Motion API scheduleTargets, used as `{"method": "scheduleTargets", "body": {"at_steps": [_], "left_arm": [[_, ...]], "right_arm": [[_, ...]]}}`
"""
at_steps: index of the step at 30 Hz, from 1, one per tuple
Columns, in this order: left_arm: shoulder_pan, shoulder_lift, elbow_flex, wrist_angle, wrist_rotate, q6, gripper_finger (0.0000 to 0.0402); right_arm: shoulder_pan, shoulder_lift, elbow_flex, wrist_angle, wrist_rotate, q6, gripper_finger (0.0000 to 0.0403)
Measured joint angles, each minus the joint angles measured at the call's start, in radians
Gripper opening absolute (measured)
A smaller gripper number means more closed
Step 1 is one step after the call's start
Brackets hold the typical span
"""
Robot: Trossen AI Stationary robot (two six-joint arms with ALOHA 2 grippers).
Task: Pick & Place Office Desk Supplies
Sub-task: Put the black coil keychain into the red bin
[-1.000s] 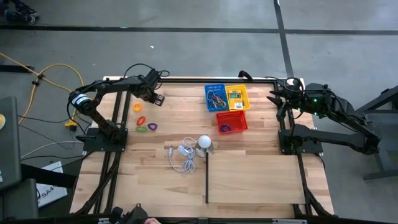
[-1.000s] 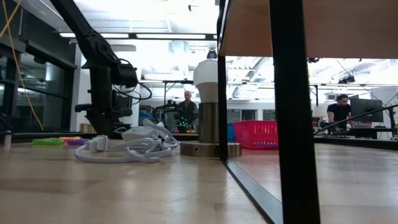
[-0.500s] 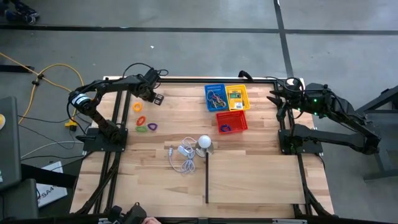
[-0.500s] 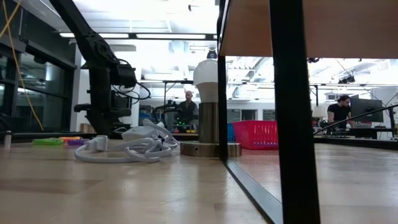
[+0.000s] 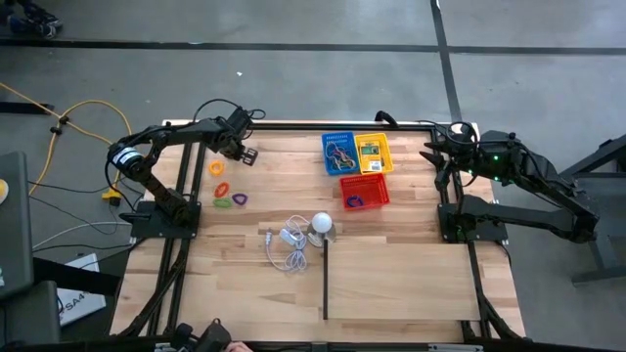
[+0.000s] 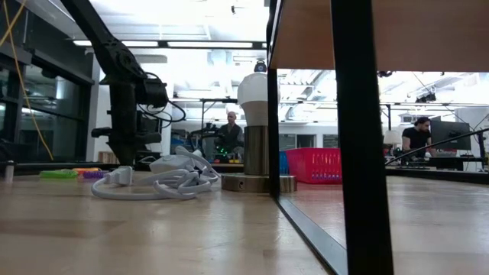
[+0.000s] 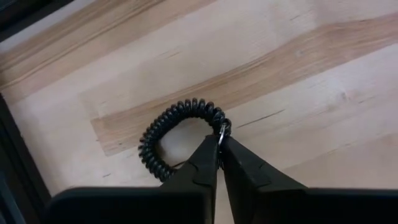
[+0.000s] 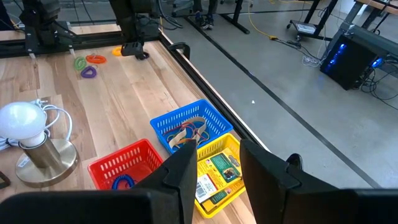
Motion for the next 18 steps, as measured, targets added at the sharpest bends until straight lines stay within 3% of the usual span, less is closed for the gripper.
{"method": "scheduleTargets", "body": {"at_steps": [9,18], "left_arm": [[-0.027,-0.053,0.001,-0.002,0.002,0.014,0.0001],[-0.078,-0.29,0.011,0.018,0.002,0.069,0.0001]], "right_arm": [[0.0,0.0,0.0,0.0,0.0,0.0,0.011],[0.0,0.0,0.0,0.0,0.0,0.0,0.011]]}}
